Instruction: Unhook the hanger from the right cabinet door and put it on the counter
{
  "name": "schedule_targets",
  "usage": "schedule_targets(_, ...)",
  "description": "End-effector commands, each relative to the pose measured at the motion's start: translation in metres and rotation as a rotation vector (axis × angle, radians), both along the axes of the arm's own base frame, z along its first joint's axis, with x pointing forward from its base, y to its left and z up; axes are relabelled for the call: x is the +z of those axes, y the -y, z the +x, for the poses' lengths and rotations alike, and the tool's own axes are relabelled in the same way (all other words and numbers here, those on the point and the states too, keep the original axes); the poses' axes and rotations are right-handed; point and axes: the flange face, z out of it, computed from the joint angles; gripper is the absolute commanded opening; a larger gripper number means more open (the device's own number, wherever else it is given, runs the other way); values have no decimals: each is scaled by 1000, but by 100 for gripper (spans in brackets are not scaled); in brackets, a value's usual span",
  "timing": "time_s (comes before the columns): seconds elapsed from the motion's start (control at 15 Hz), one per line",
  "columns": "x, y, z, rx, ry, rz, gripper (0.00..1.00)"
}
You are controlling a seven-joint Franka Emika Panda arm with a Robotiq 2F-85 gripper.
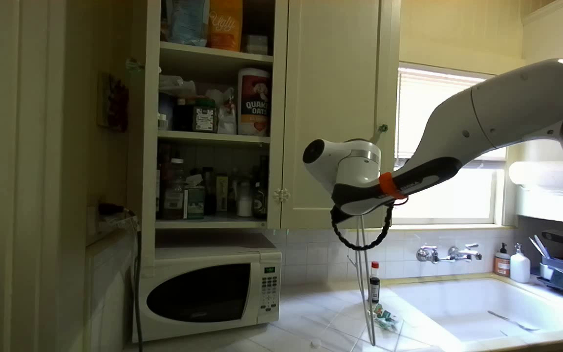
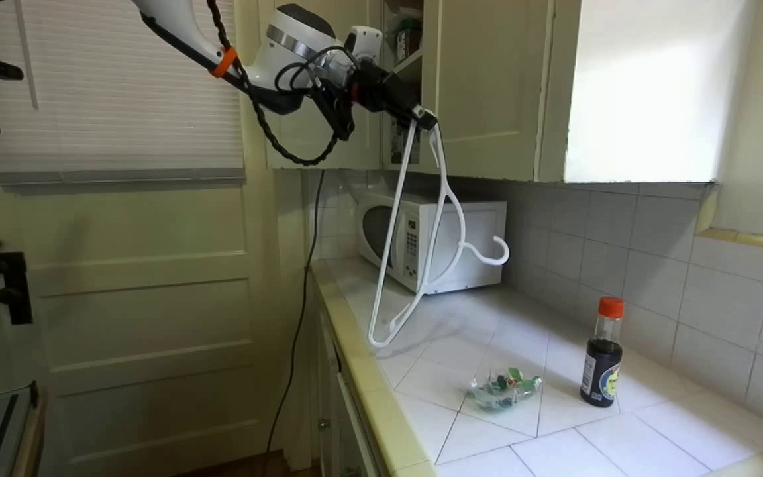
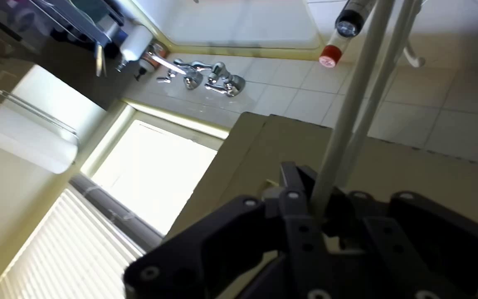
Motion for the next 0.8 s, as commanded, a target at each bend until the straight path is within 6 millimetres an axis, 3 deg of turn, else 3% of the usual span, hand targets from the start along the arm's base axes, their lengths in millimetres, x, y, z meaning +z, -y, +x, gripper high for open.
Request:
schedule_targets(0.0,-22,23,2,140,-95,18,2)
schedule_targets(0.27,-41,57,-7,272,-227,7,2)
schedule_targets(0.47,-51,75,-9,277,-335,-66,2)
schedule_targets(0.73,-52,56,2,293,-426,-268,2)
